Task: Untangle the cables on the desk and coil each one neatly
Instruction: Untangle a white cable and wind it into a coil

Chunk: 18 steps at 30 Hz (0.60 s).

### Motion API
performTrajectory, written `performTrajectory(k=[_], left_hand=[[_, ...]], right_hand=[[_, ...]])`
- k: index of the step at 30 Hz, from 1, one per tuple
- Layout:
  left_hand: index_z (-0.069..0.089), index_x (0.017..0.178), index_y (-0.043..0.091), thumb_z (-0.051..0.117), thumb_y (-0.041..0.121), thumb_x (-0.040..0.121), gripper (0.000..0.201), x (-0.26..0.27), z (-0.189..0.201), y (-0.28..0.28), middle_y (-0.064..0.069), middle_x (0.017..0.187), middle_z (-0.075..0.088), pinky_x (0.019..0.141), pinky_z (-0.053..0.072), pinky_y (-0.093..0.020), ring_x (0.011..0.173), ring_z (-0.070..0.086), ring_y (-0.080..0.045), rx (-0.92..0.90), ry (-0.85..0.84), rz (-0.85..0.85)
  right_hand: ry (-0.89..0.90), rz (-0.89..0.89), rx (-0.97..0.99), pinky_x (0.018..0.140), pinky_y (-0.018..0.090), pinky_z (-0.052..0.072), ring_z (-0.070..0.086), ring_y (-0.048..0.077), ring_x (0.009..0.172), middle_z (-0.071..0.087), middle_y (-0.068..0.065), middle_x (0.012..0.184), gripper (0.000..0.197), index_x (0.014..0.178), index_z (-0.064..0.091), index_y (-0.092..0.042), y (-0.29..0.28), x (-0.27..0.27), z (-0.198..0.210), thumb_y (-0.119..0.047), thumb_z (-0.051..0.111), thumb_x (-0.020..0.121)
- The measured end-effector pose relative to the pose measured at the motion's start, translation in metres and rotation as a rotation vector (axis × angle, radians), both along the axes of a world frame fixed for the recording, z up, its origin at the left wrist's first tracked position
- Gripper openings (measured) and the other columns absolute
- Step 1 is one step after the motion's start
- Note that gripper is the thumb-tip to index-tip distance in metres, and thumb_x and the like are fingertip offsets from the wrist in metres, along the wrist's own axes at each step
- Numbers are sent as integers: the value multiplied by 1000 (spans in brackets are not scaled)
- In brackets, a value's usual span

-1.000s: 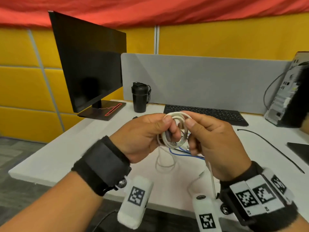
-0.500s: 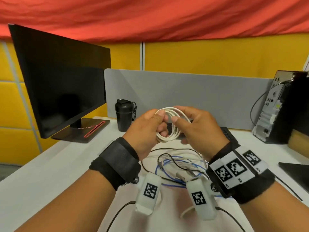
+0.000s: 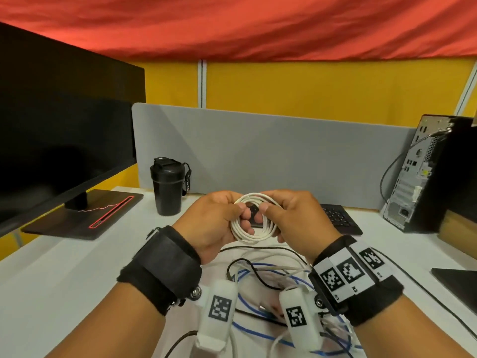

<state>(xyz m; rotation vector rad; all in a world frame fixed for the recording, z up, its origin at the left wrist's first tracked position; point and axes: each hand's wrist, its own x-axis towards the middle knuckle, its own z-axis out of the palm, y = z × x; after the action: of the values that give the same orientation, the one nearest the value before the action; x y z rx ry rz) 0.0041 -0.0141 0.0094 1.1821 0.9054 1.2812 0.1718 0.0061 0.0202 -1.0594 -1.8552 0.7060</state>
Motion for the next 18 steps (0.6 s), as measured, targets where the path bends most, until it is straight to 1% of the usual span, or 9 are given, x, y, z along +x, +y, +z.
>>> performTrajectory(k=[3, 5, 7, 10, 11, 12, 14, 16, 18], left_hand=[[60, 99, 2, 40, -1, 92, 22, 3, -13, 2, -4, 59, 55, 58, 50, -33, 53, 47, -17, -38, 36, 108], [57, 93, 6, 41, 6, 94, 16, 2, -14, 3, -1, 58, 45, 54, 46, -31, 53, 42, -15, -36, 47, 120], [57, 90, 6, 43, 11, 98, 16, -1, -14, 2, 1, 59, 42, 53, 47, -29, 53, 41, -14, -3, 37, 100], [59, 90, 5, 43, 11, 102, 20, -5, -12, -2, 0, 61, 42, 53, 48, -27, 51, 43, -12, 59, -62, 58], [58, 89, 5, 43, 11, 103, 21, -5, -11, -3, 0, 61, 41, 53, 47, -28, 51, 42, -12, 73, -122, 39], [58, 89, 6, 43, 12, 103, 22, -5, -9, -3, 0, 61, 40, 54, 47, -28, 51, 41, -12, 85, -192, 28], [58, 94, 4, 42, 12, 104, 20, -5, -6, -1, -1, 61, 38, 54, 45, -28, 52, 39, -12, 90, -329, 62], [58, 105, 1, 43, 12, 104, 19, -9, -5, 3, -1, 61, 37, 53, 45, -27, 52, 38, -13, 75, -427, 127], [56, 120, 1, 44, 11, 103, 23, -16, -5, 5, -2, 62, 36, 53, 44, -28, 52, 37, -13, 48, -500, 139]], right_hand=[[-24, 60, -63, 40, 21, 41, 53, 10, 45, 68, -3, 64, 17, 99, 76, -23, 1, 1, -7, -14, 64, 92], [0, 84, -96, 40, 18, 38, 50, 11, 44, 69, -2, 65, 13, 98, 76, -19, 0, 3, -5, -13, 68, 89], [92, 86, -142, 39, 15, 36, 48, 10, 43, 70, 1, 65, 9, 92, 76, -13, 3, 11, 4, -10, 71, 86], [201, -14, -133, 40, 19, 34, 41, 10, 45, 67, 4, 64, 6, 82, 75, -14, 11, 24, 24, -11, 71, 85], [190, -63, -88, 42, 21, 35, 42, 10, 46, 67, 5, 66, 7, 80, 75, -14, 13, 23, 28, -13, 71, 86], [108, -114, -18, 45, 22, 37, 44, 9, 47, 68, 4, 68, 8, 79, 74, -15, 16, 20, 30, -16, 71, 86], [-188, -113, 94, 53, 21, 40, 48, 2, 49, 67, -4, 68, 11, 77, 72, -18, 14, 5, 32, -20, 70, 88], [-486, 14, 138, 56, 15, 39, 51, -3, 50, 61, -13, 62, 16, 75, 70, -24, 7, -12, 33, -17, 66, 90], [-640, 125, 148, 53, 8, 38, 52, -7, 52, 58, -19, 55, 18, 84, 76, -24, 0, -21, 39, -13, 64, 90]])
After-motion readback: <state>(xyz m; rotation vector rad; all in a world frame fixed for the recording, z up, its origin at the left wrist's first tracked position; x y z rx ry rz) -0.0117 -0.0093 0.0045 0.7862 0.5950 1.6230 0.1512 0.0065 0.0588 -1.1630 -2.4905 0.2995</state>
